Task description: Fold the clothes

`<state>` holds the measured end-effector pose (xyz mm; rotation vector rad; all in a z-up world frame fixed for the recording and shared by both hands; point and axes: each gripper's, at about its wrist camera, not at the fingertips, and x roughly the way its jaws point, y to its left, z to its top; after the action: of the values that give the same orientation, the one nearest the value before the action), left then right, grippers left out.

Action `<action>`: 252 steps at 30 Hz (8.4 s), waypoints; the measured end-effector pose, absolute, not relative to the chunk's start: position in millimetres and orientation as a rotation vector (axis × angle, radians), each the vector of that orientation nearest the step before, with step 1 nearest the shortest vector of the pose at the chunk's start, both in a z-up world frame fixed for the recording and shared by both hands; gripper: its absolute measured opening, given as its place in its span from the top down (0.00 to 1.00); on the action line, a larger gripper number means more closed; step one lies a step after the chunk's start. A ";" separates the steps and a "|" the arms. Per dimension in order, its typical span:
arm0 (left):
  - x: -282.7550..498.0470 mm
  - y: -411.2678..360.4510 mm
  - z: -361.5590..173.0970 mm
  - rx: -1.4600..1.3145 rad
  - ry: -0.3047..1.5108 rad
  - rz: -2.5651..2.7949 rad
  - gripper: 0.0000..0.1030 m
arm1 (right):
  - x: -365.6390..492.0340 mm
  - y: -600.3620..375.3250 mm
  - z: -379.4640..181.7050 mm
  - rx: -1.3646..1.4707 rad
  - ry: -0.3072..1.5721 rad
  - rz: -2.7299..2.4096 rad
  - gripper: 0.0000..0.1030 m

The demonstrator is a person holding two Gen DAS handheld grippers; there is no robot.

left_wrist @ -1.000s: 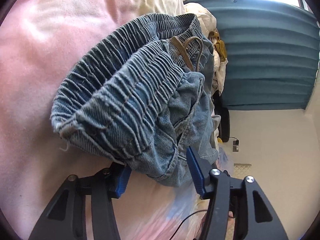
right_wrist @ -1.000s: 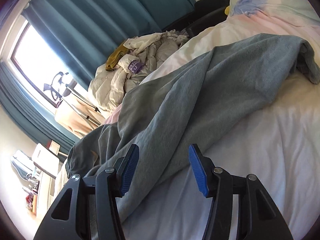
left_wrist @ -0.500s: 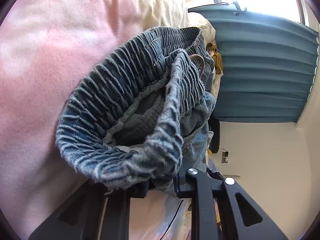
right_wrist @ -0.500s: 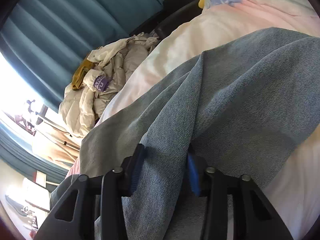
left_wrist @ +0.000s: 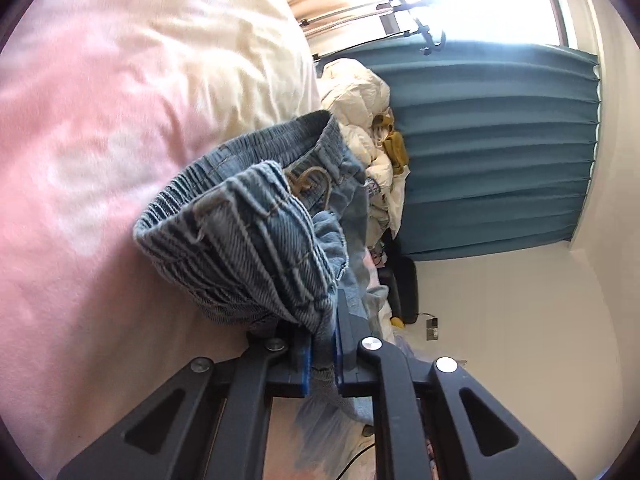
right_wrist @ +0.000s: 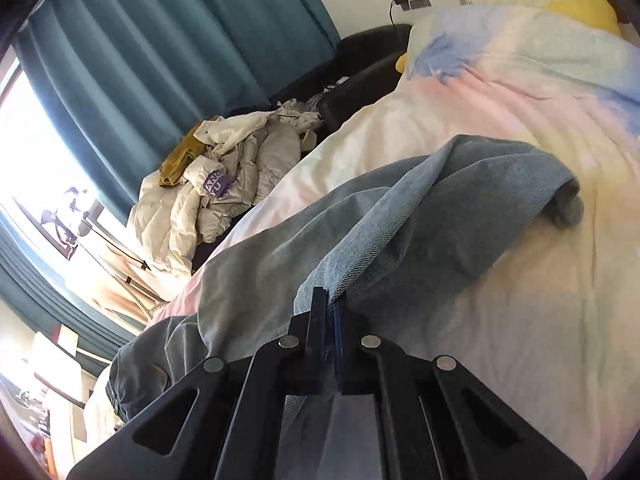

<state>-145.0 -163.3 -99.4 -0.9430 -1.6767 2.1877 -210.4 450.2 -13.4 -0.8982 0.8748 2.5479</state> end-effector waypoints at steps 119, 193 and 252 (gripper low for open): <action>-71.1 -151.3 -53.9 -1.299 -0.943 2.753 0.51 | 158.7 707.5 -100.3 -0.723 1.021 2.048 0.62; -154.1 104.8 -94.3 -1.209 -0.133 2.570 0.49 | -102.2 791.0 -140.7 -0.924 1.109 2.075 0.84; -161.6 129.2 -126.9 -1.315 -0.068 2.514 0.49 | -231.3 798.2 -139.7 -0.962 0.368 2.335 0.90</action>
<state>-161.6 129.2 -126.9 -1.3154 -0.0679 2.5142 -231.3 798.2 -139.7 -0.9620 0.3677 2.3349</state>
